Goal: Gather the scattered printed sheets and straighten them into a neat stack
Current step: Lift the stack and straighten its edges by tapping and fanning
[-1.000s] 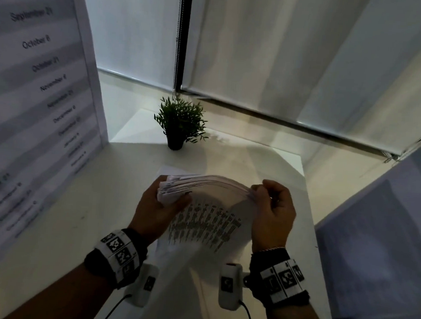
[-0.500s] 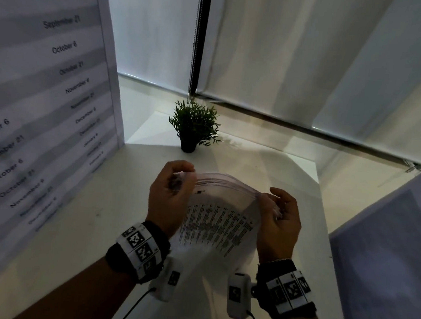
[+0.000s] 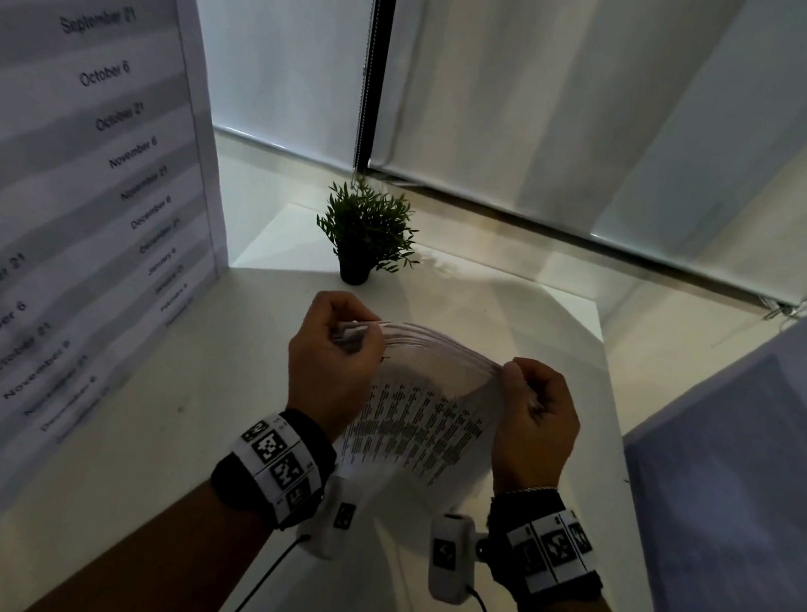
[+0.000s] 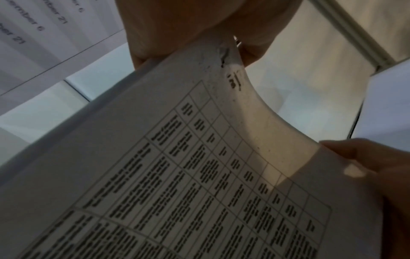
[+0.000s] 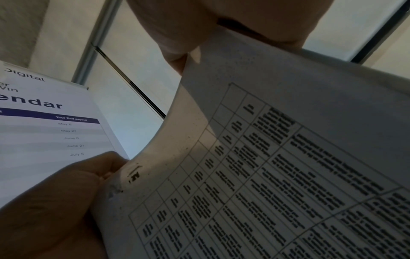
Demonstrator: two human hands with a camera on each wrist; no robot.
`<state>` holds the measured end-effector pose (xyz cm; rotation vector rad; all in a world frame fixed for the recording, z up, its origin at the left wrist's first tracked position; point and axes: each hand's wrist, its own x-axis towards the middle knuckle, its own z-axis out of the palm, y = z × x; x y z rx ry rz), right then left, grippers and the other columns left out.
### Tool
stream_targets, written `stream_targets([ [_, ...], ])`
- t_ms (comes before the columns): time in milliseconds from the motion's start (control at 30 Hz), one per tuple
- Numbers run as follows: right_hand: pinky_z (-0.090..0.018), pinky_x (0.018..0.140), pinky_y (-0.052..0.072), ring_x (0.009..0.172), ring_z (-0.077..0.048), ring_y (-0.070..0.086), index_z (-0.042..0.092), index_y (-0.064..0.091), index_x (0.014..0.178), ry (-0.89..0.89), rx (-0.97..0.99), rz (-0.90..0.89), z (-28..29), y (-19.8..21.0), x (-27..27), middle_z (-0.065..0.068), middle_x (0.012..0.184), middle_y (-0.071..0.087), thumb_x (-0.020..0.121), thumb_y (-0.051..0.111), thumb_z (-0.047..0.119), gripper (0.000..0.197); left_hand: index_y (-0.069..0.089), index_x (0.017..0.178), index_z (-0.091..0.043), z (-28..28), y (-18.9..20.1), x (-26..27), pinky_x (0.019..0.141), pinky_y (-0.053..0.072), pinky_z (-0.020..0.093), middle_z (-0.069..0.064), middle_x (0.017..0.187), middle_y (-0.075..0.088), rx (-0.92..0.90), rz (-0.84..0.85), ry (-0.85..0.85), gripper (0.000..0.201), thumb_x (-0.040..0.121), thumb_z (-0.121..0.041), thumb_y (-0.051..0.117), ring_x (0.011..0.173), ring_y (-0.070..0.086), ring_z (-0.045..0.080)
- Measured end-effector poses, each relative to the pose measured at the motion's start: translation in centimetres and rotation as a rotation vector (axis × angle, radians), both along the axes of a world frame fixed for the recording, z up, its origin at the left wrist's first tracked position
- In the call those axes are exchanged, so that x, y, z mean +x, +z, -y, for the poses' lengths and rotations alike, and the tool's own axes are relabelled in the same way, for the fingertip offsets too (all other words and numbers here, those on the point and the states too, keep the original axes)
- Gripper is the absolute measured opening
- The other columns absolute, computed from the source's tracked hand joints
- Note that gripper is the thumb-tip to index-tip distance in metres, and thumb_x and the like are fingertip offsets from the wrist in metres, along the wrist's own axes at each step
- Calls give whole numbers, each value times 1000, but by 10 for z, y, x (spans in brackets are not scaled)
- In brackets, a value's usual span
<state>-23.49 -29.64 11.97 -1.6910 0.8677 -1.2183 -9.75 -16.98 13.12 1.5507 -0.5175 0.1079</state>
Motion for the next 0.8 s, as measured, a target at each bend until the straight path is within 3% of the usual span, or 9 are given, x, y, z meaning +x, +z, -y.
stream_targets([
  [133, 2, 70, 40, 83, 16, 55, 16, 63, 97, -4, -14, 13, -1, -4, 1, 13, 89, 61, 94, 58, 15, 6, 61, 85, -12, -5, -4, 7, 61, 54, 24, 2, 78, 66, -37, -67, -42, 8, 83, -5, 58, 70, 64, 13],
  [267, 3, 69, 39, 83, 16, 54, 22, 60, 100, -14, 15, 35, -1, -7, 3, 15, 91, 60, 93, 53, 27, 11, 60, 86, -9, -3, -2, 9, 62, 52, 22, 2, 78, 66, -92, -141, -46, 12, 83, 0, 52, 71, 64, 10],
  [367, 0, 65, 43, 79, 17, 56, 26, 53, 111, 68, 78, 32, -3, -5, -1, 17, 91, 58, 89, 61, 27, 23, 51, 109, -13, -12, -10, 17, 71, 57, 29, 7, 94, 67, -202, -197, -207, 21, 89, -20, 54, 84, 66, 17],
  [433, -2, 62, 47, 80, 17, 60, 26, 51, 116, 158, 145, -8, -1, -11, -4, 17, 95, 58, 77, 79, 14, 50, 38, 126, -19, -22, -25, 25, 75, 60, 31, 5, 111, 63, -113, -184, -382, 60, 79, -42, 68, 94, 68, 17],
  [467, -3, 63, 48, 82, 15, 61, 27, 55, 112, 186, 161, -54, 1, -14, -3, 18, 95, 62, 71, 83, 12, 52, 37, 129, -18, -25, -33, 29, 76, 60, 31, 2, 112, 63, -25, -194, -435, 72, 72, -41, 75, 95, 69, 14],
  [600, -2, 62, 47, 78, 11, 66, 37, 65, 82, 221, 190, -99, 8, -7, 1, 32, 74, 69, 71, 83, 13, 32, 70, 101, -20, -23, -32, 36, 82, 58, 40, -8, 93, 73, 275, -105, -333, 49, 68, -55, 76, 86, 69, 3],
  [667, -2, 61, 47, 74, 13, 65, 32, 66, 81, 215, 146, -19, 13, 6, -3, 34, 71, 68, 71, 82, 8, 31, 74, 96, -26, -20, -20, 36, 81, 58, 29, -14, 93, 76, 126, -106, -312, 30, 68, -33, 83, 88, 70, 2],
  [733, -2, 64, 47, 74, 15, 64, 24, 68, 88, 218, 91, 15, 12, 9, -9, 33, 74, 69, 70, 84, 8, 29, 73, 97, -25, -24, -17, 38, 78, 56, 20, -17, 93, 76, 29, -94, -338, 35, 66, -15, 86, 89, 71, 1],
  [800, -3, 67, 47, 79, 14, 64, 23, 67, 97, 207, 82, -70, 9, -2, -15, 27, 82, 70, 65, 88, 16, 40, 72, 107, -20, -32, -30, 40, 84, 55, 24, -9, 104, 75, 142, -37, -444, 43, 66, -24, 87, 98, 69, 4],
])
